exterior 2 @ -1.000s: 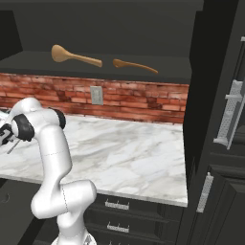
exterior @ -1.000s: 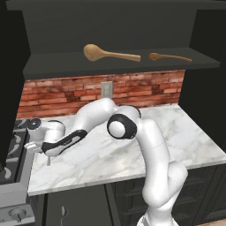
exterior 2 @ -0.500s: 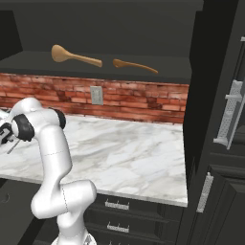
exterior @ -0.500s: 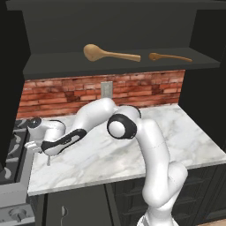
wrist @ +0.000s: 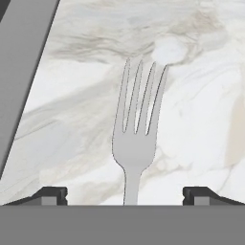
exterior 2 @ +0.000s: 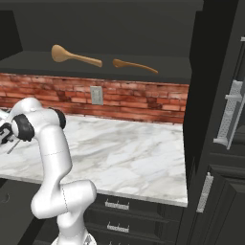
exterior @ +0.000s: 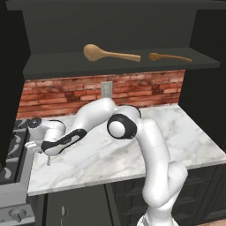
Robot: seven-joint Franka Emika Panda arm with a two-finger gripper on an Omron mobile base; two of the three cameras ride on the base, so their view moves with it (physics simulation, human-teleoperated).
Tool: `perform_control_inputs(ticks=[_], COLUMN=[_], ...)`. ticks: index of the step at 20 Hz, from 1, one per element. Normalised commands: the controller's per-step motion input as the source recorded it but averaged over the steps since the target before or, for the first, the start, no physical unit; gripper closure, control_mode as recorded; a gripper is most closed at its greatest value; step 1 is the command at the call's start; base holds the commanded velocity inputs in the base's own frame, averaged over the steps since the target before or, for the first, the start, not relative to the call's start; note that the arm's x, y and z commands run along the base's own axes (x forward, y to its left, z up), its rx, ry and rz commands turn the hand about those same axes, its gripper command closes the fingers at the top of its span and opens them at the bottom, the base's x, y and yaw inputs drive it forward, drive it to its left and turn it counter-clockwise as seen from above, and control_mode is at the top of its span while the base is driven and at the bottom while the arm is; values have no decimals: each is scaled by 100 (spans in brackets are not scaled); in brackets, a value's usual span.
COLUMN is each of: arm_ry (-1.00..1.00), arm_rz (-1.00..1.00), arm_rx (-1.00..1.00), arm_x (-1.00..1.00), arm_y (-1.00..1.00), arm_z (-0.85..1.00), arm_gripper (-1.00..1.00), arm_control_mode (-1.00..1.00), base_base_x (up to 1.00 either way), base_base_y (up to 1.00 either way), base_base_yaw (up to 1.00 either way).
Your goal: Organize the utensils by type. Pick up the wooden spoons from the counter and place them in the open cabinet. Then pick up the metallic utensils from the counter and place them in the open drawer.
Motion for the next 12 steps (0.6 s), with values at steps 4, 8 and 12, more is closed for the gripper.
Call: perform_control_inputs(ticks=[4, 8, 12], arm_ry=[0, 0, 0], arm_rz=[0, 0, -1], arm_rx=[-1, -4, -5], arm_x=[0, 1, 0], arm_y=[-7, -8, -14], arm_z=[-4, 0, 0], arm_gripper=[-100, -100, -100], arm_control_mode=[-100, -100, -100], base_base_x=[0, 0, 0], base_base_y=[0, 0, 0], base_base_yaw=[0, 0, 0])
